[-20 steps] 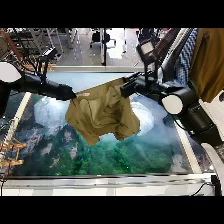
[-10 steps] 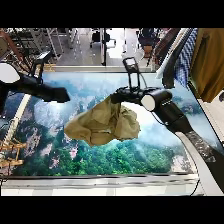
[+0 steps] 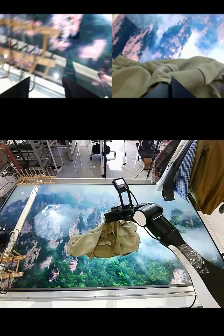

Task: Fold the clothes and pants, and hang the long-sleeved shirts on hangers.

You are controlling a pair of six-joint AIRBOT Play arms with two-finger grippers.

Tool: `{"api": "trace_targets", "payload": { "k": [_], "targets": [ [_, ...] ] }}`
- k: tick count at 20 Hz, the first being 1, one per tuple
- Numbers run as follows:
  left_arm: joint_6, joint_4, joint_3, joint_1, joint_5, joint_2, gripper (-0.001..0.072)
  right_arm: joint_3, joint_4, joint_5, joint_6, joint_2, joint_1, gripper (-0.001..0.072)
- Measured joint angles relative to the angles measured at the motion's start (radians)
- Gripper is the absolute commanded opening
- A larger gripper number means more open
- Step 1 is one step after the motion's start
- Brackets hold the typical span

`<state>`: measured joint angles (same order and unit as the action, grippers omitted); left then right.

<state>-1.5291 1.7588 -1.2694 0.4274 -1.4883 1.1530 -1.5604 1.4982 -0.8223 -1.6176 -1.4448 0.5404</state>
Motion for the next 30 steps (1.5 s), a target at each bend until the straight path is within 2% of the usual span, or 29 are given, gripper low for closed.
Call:
{"api": "trace_targets", "payload": {
  "k": [1, 2, 3, 6, 9, 19, 24, 25, 26, 27, 28, 30],
  "targets": [
    [0.003, 0.008, 0.071, 0.064, 0.050, -0.015, 0.0394, 0.000, 0.002, 0.015, 0.003, -0.001, 0.001, 0.0016],
    [0.013, -0.014, 0.129, 0.110, 0.112, -0.024, 0.0332, 0.000, 0.002, 0.026, 0.005, -0.001, 0.002, 0.0016],
    [0.031, -0.044, 0.179, 0.147, 0.175, -0.029, 0.0318, 0.000, 0.002, 0.033, 0.006, -0.002, 0.002, 0.0016],
    [0.060, -0.080, 0.259, 0.205, 0.333, -0.019, 0.0318, 0.000, 0.002, 0.029, 0.011, -0.002, 0.002, 0.0016],
    [0.071, -0.086, 0.288, 0.225, 0.415, 0.010, 0.0319, 0.000, 0.000, 0.001, 0.011, -0.002, 0.002, 0.0016],
    [0.055, -0.059, 0.302, 0.225, 0.446, -0.066, 0.0322, 0.000, 0.001, -0.055, 0.013, -0.002, 0.002, 0.0016],
    [0.051, -0.042, 0.302, 0.230, 0.457, -0.024, 0.0322, 0.000, 0.002, -0.063, 0.013, -0.002, 0.002, 0.0016],
    [0.051, -0.041, 0.302, 0.231, 0.463, -0.005, 0.0278, 0.000, 0.002, -0.064, 0.014, -0.002, 0.002, 0.0016],
    [0.051, -0.040, 0.302, 0.232, 0.470, 0.016, 0.0148, 0.000, 0.002, -0.065, 0.014, -0.002, 0.002, 0.0017],
    [0.054, -0.037, 0.302, 0.232, 0.479, 0.038, 0.0055, 0.000, 0.003, -0.065, 0.014, -0.002, 0.002, 0.0017],
    [0.055, -0.039, 0.302, 0.232, 0.486, 0.057, 0.0012, 0.000, 0.003, -0.065, 0.014, -0.002, 0.002, 0.0017],
    [0.057, -0.034, 0.302, 0.232, 0.504, 0.079, 0.0012, 0.000, 0.003, -0.066, 0.014, -0.002, 0.002, 0.0017]
  ]
}}
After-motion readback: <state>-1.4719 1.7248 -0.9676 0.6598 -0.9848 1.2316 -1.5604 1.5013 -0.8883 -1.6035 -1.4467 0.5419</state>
